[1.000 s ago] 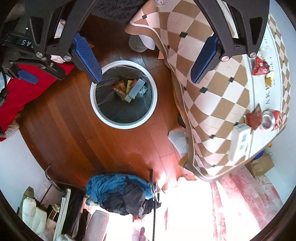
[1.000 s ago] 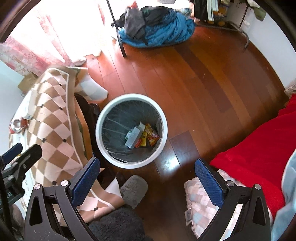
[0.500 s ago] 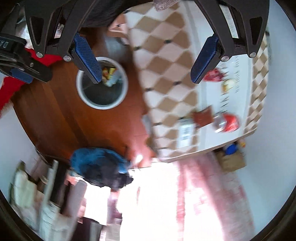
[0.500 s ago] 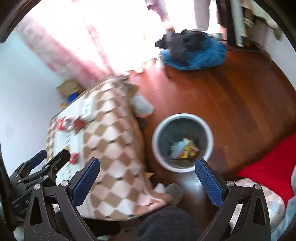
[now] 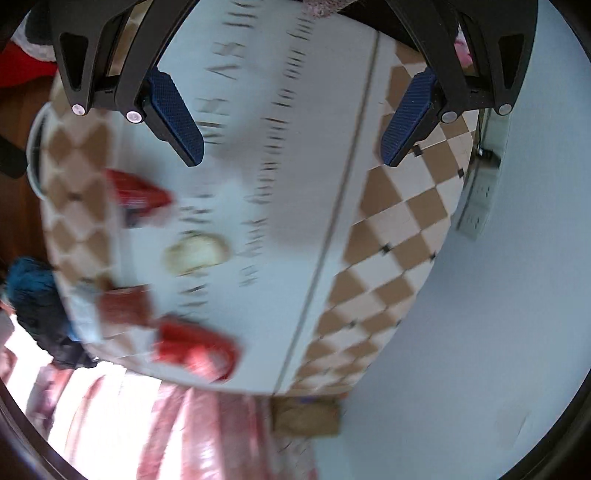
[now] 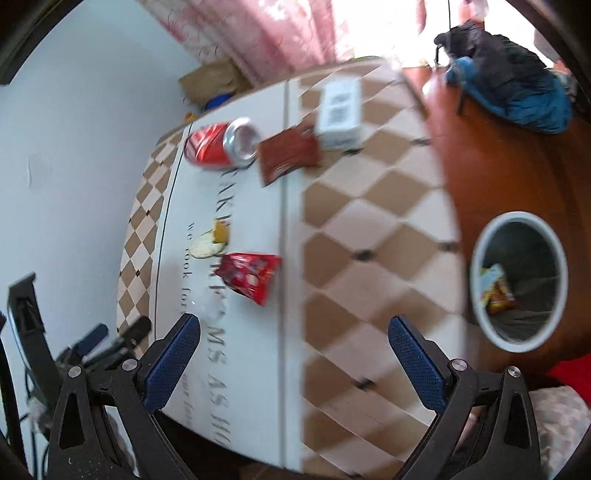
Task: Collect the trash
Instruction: 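Grasp the red wrapper with the right tool while the left tool grasps the clear plastic cup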
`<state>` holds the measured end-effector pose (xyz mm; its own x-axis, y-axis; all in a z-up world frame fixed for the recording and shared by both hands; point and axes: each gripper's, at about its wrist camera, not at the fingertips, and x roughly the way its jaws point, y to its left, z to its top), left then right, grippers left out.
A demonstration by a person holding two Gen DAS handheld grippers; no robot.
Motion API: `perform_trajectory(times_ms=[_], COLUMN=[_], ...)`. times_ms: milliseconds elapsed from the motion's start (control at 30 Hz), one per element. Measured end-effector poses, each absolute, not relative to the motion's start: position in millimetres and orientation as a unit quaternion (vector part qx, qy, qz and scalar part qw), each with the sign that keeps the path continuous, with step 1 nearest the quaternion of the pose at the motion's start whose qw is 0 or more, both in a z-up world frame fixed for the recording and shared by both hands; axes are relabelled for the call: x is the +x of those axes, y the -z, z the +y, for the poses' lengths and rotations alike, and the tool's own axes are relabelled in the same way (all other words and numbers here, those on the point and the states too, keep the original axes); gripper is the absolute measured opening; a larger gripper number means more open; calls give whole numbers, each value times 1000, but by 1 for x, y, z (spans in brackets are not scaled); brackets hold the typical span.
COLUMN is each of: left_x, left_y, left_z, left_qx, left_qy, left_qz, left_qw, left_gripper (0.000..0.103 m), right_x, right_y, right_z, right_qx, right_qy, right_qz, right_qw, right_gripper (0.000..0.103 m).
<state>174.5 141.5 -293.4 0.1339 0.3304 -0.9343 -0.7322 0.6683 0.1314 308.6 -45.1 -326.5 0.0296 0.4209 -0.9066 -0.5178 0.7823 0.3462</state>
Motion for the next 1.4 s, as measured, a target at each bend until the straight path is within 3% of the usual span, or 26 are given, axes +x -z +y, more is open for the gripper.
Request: perform_trajectory(times_ms=[267,400,533,1000,1033,1100,1133,1167,1400], left_x=[150,152,157,218,218,222,223,224,221], left_y=[334,336,326,336,337,343,344,345,333], left_z=[178,179,168,115,114,112,111,110,101], left_qx=[-223,-237,-234,-241,-237,-228,-226,-225,-186], left_qy=[-365,-348,-316,-223,-223,-223,-221,-221,-241], left_qz=[563,558,550,556,555,563,565,568,551], left_qw=[707,715,737,764,766,763,762,761,777], left_gripper=[98,98,97,96,92,60,52,38,38], right_x=[317,318,312,321,321,321,320,320,312], right_y=[380,401,394,380,382,384,385,385,376], right_z=[33,50,44,-35,-36,-38,-39,-39,-36], right_qx=[-69,-81,-90,-96,-96,-99,-100,-100,-110], right_qy=[-326,-327,-336,-290,-288,-287,-288,-289,-298], right_qz=[637,650,624,608,610,611,611,611,598], right_qw=[695,681,700,733,732,731,730,730,736], right_gripper=[64,24,3,3,3,3,3,3,2])
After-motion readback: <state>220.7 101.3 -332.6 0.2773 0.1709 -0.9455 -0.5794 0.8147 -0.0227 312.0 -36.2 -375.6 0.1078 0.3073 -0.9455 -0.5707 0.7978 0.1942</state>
